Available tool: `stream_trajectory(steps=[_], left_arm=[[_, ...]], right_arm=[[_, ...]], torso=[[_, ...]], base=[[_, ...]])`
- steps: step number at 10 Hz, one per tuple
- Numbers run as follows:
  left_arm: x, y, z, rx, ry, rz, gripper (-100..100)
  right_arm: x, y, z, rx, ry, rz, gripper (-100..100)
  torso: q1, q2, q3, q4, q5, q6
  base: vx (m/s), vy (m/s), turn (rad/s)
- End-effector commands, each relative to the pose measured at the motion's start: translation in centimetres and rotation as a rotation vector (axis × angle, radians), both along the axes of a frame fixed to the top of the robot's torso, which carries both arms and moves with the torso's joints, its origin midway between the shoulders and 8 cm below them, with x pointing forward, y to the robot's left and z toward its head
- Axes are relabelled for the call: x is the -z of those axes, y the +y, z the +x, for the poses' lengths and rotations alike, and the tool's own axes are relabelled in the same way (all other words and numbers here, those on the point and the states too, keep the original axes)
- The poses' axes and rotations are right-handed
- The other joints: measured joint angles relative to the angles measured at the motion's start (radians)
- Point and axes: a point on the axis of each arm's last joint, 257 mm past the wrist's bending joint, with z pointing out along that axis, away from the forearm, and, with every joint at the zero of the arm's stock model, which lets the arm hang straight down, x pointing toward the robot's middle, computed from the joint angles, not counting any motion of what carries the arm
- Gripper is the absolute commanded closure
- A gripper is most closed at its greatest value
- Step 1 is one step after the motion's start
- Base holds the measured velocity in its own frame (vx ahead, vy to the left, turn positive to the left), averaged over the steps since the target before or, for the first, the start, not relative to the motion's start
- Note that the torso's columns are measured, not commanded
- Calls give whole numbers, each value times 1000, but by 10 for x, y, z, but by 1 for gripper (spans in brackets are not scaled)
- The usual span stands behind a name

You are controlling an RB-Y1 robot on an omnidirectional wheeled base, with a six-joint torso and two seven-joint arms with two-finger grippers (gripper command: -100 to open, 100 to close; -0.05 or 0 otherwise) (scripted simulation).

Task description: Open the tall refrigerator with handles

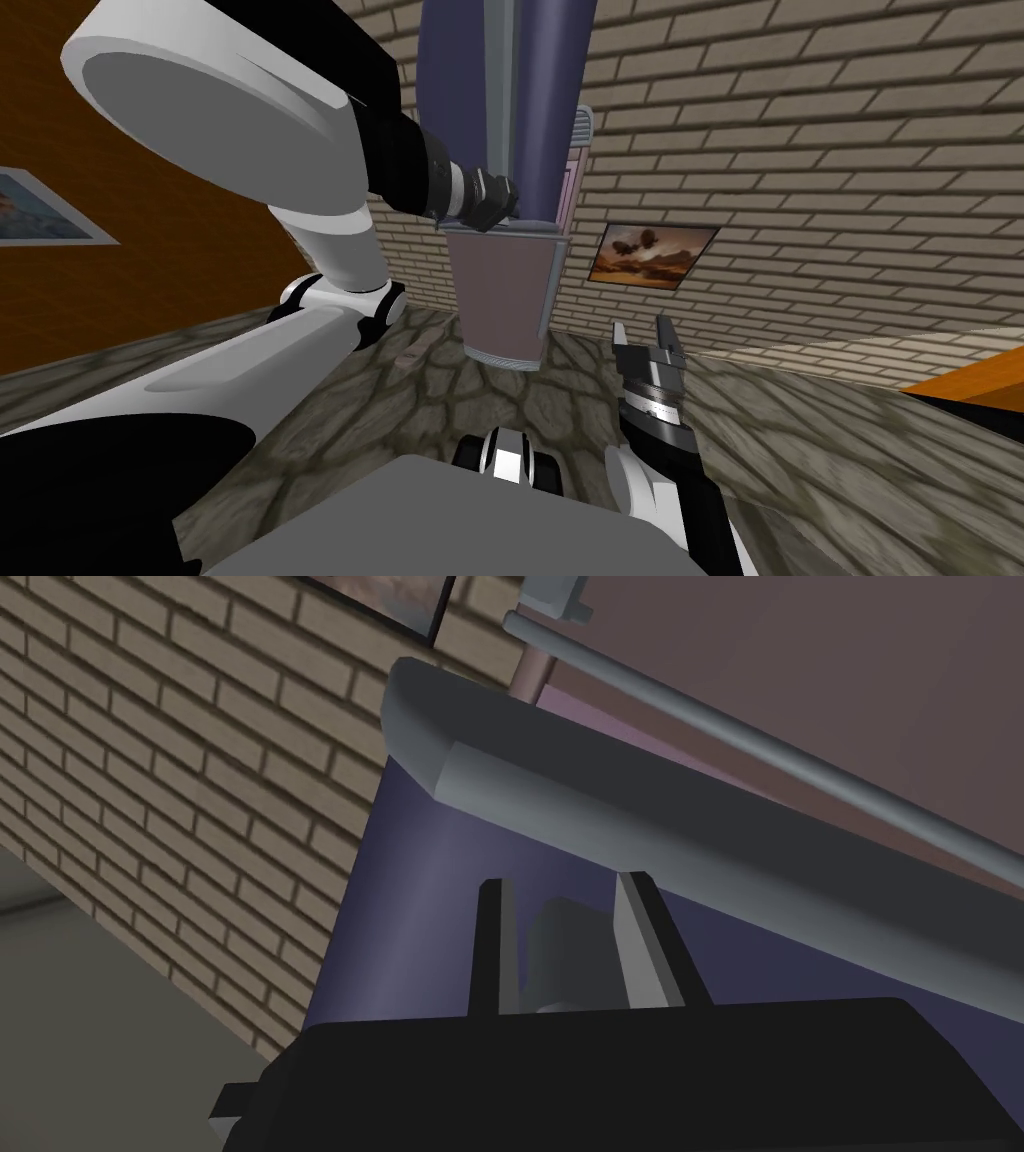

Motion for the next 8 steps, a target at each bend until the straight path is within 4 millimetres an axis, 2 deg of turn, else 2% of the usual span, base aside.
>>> stream_trajectory(steps=[1, 3, 4, 5, 6, 8], left_arm=[[-15, -10, -17, 57, -39, -20, 100], [-17, -26, -33, 126, -47, -23, 100], [-17, -26, -33, 126, -47, -23, 100], [-4, -25, -28, 115, -15, -6, 100], [-2, -32, -34, 146, -10, -4, 100], [-4, -38, -42, 178, -14, -6, 100]], right_arm=[[0, 0, 0, 0, 0, 0, 0], [0, 0, 0, 0, 0, 0, 0], [0, 0, 0, 0, 0, 0, 0], [0, 0, 0, 0, 0, 0, 0], [0, 0, 0, 0, 0, 0, 0], [0, 0, 0, 0, 0, 0, 0]], torso=[[-1, 0, 0, 1, 1, -2], [2, 6, 5, 2, 1, 0], [0, 8, 7, 2, 1, 0], [-5, 6, 5, 3, -1, 0], [-14, 0, 1, -1, -4, 1], [-6, 0, 4, -4, -2, 2]], base=[[-132, 235, -30], [-153, 306, -67], [-104, 240, -33], [-35, 99, 6], [-29, 159, -27], [-37, 252, -82]])
